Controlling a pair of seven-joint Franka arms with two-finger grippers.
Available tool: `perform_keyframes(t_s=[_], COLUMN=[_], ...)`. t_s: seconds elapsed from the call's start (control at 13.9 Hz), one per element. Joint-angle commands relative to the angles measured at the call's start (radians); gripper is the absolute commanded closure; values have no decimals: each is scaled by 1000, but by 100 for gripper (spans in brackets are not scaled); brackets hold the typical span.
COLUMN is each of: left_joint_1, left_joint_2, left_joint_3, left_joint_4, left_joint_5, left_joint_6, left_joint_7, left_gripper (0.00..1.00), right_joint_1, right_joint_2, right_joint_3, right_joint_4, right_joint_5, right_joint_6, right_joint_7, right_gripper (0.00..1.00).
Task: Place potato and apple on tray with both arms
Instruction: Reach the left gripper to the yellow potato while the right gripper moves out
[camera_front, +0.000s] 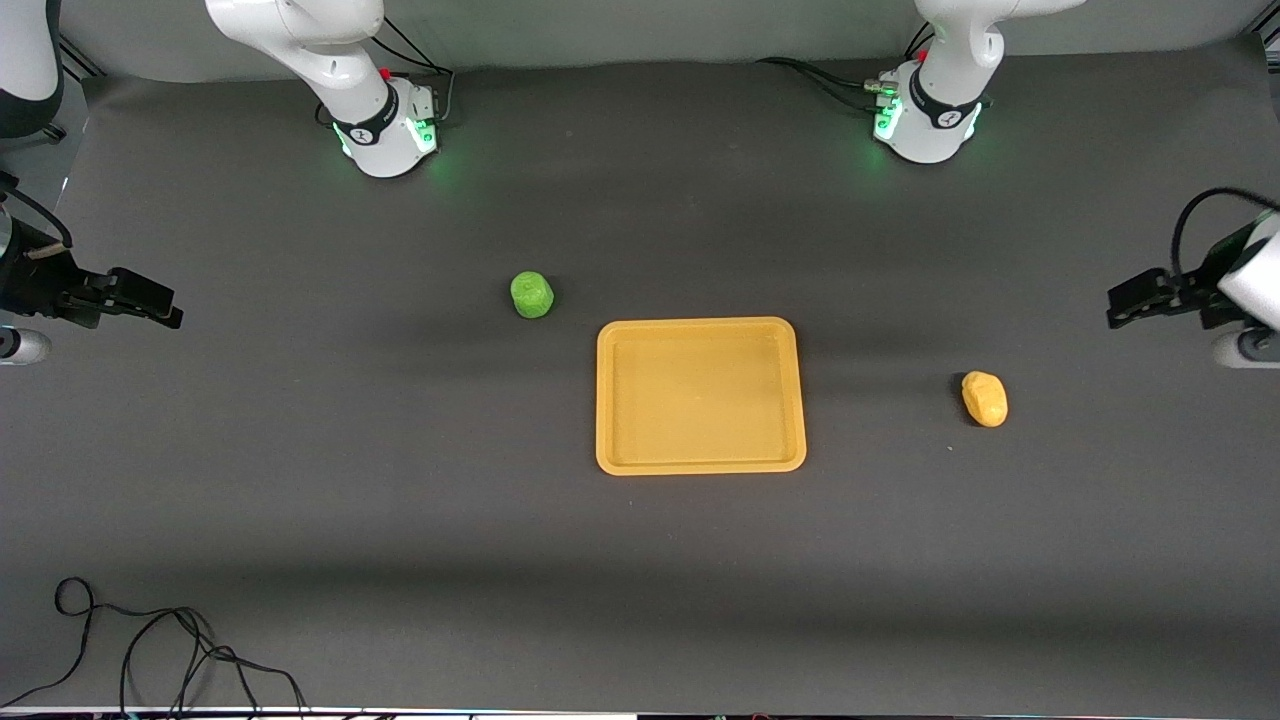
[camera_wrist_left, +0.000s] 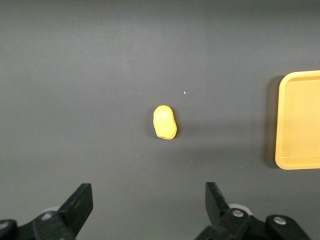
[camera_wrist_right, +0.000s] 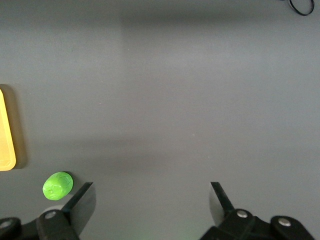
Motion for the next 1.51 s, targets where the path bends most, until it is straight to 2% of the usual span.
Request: perform_keyframes(t_s=[0.0, 0.22, 0.36, 0.57, 0.72, 1.01, 1.08, 1.15, 1.22, 1.29, 1.37, 1.44], left_joint_1=[15, 16, 18, 18, 45, 61, 62, 59, 52, 47, 44, 43], left_joint_2=[-28, -21, 25, 154, 255, 331, 343, 346, 349, 355, 357, 358], left_joint_3=[-3, -3, -3, -3, -3, -3, -4, -6, -6, -6, -6, -6], left_joint_4=[-182, -363, -453, -494, -482, -455, -450, -450, -448, -438, -433, -416], left_joint_5=[8, 8, 8, 2, 2, -7, -9, -27, -53, -72, -73, -73], left_joint_6=[161, 334, 469, 549, 641, 671, 672, 672, 672, 672, 672, 671], left_joint_7=[11, 13, 13, -45, -45, -61, -62, -62, -61, -61, -61, -62], left_gripper=[0, 0, 0, 0, 0, 0, 5, 22, 27, 27, 38, 53], right_joint_1=[10, 10, 24, 104, 182, 387, 447, 502, 563, 611, 656, 686], right_joint_2=[10, 10, 2, -25, -44, -93, -110, -123, -139, -153, -172, -200], right_joint_3=[-9, -9, -7, -7, -7, -9, -9, -9, -9, -9, -9, -10], right_joint_4=[21, 16, 1, -39, -59, -164, -197, -230, -269, -304, -345, -396], right_joint_5=[0, 0, 0, 3, 5, 6, 6, 6, 6, 6, 6, 5], right_joint_6=[-3, 3, 3, 3, -1, 52, 78, 100, 129, 153, 176, 198], right_joint_7=[-8, -20, -22, 15, 129, 326, 387, 447, 510, 570, 625, 654], right_gripper=[0, 0, 0, 0, 0, 0, 0, 0, 0, 0, 0, 0])
